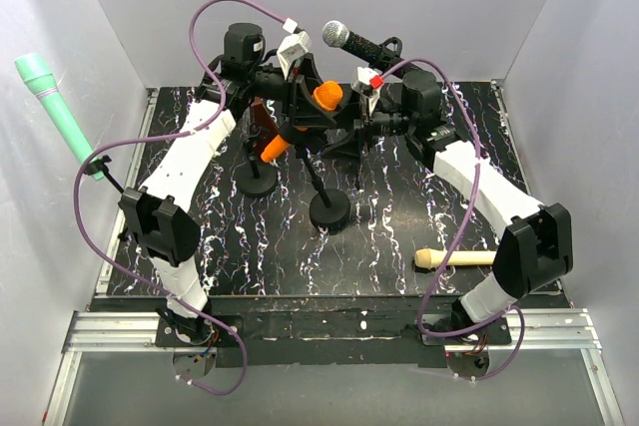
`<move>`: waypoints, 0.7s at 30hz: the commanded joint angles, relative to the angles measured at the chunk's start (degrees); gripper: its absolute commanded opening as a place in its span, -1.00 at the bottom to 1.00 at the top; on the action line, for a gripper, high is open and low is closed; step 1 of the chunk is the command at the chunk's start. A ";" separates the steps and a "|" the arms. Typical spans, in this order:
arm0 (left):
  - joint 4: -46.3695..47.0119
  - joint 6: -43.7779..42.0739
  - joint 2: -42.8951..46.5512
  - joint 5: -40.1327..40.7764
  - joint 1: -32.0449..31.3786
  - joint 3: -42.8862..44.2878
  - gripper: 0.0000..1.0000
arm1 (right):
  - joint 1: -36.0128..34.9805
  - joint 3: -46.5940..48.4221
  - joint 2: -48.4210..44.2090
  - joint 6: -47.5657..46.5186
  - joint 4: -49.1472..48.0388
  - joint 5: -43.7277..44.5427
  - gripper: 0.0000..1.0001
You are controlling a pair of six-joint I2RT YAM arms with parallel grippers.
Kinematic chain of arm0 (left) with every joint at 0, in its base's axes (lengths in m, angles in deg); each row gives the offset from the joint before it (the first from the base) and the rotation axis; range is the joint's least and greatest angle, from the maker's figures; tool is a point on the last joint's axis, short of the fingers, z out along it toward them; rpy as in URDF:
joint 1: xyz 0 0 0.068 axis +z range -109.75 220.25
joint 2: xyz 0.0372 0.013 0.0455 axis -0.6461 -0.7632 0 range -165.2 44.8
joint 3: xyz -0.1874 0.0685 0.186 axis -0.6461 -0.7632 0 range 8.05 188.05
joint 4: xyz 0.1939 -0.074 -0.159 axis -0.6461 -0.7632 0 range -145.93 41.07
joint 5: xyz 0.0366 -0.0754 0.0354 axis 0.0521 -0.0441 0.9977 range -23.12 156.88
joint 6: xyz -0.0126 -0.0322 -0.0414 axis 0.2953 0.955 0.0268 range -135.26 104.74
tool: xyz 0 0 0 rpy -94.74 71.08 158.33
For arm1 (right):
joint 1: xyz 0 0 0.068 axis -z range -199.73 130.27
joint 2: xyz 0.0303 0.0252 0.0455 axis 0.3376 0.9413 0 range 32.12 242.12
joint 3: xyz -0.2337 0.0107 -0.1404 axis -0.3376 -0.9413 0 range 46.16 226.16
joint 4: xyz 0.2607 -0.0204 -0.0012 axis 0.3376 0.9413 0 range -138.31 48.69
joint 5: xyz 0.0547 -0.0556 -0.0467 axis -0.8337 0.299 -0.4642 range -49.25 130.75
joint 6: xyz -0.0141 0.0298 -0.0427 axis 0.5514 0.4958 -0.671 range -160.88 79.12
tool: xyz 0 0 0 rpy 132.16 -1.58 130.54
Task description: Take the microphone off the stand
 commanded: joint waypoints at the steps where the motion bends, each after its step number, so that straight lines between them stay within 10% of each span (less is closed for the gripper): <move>1: 3.37 1.29 2.38 -4.13 -0.11 -0.78 -1.00 | -0.33 3.80 2.34 4.84 -6.17 -1.56 0.74; 12: 7.07 2.69 2.91 -3.16 0.16 -2.98 -1.00 | -2.71 4.33 6.30 7.93 -7.32 -2.26 0.68; 21: 6.19 1.99 2.91 -1.32 0.42 -2.28 -1.00 | -2.70 2.14 5.43 8.55 -7.67 -4.28 -0.56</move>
